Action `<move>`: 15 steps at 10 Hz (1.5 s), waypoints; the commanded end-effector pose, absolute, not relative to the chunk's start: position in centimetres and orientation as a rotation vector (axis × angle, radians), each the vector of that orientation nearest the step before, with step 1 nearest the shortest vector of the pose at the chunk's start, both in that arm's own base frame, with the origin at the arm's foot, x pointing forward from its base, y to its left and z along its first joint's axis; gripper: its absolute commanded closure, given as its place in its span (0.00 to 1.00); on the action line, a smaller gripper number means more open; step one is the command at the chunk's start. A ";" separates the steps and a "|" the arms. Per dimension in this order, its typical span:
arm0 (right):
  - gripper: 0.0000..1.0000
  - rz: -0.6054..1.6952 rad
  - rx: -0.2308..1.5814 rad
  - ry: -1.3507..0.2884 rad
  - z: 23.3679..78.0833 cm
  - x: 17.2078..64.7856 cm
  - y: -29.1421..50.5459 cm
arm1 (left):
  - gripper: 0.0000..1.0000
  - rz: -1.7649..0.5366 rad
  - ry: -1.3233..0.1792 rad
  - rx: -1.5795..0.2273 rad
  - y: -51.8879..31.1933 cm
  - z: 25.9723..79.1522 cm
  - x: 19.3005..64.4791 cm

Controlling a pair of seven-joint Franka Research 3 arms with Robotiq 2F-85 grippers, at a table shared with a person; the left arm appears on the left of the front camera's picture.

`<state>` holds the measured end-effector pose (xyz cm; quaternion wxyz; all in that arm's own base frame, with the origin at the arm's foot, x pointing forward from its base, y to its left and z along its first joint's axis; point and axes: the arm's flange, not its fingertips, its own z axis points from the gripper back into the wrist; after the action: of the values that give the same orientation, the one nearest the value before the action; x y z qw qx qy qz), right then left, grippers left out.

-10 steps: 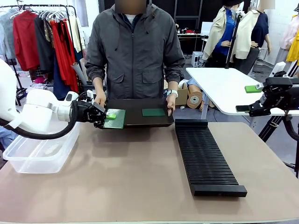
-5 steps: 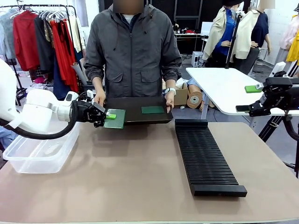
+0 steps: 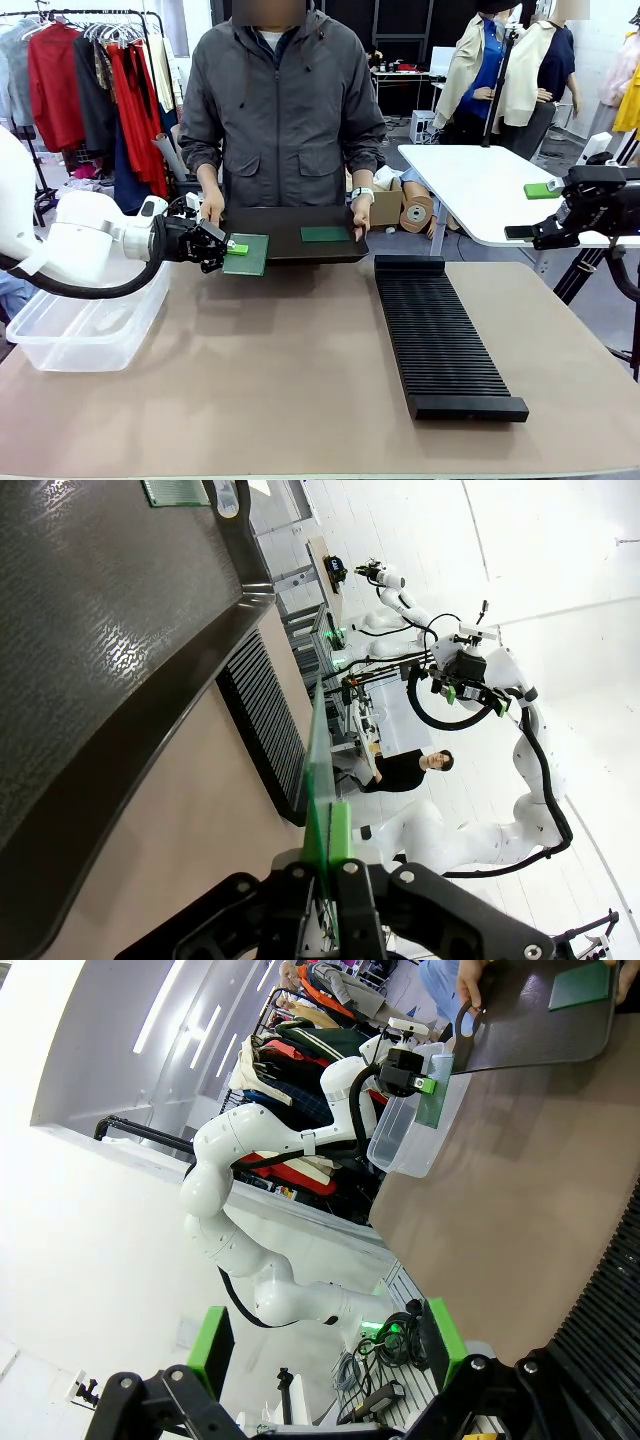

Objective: Sort PCBs into racks and boxes based on the side picked up.
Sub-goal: If the short side of the Blank PCB is picked up, insert it into the PCB Rack ; if the long side is picked up, place it in the Organizing box.

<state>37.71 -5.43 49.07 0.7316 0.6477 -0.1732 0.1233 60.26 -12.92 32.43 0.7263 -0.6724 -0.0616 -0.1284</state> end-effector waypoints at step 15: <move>0.00 0.275 1.429 -0.391 49.2 37.8 -5.4 | 1.00 -0.176 -0.074 -0.649 5.7 47.8 55.6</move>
<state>37.73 -5.41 49.04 0.7318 0.6476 -0.1728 0.1231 55.50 6.76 47.92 0.9332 -0.3457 -0.0462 -0.0865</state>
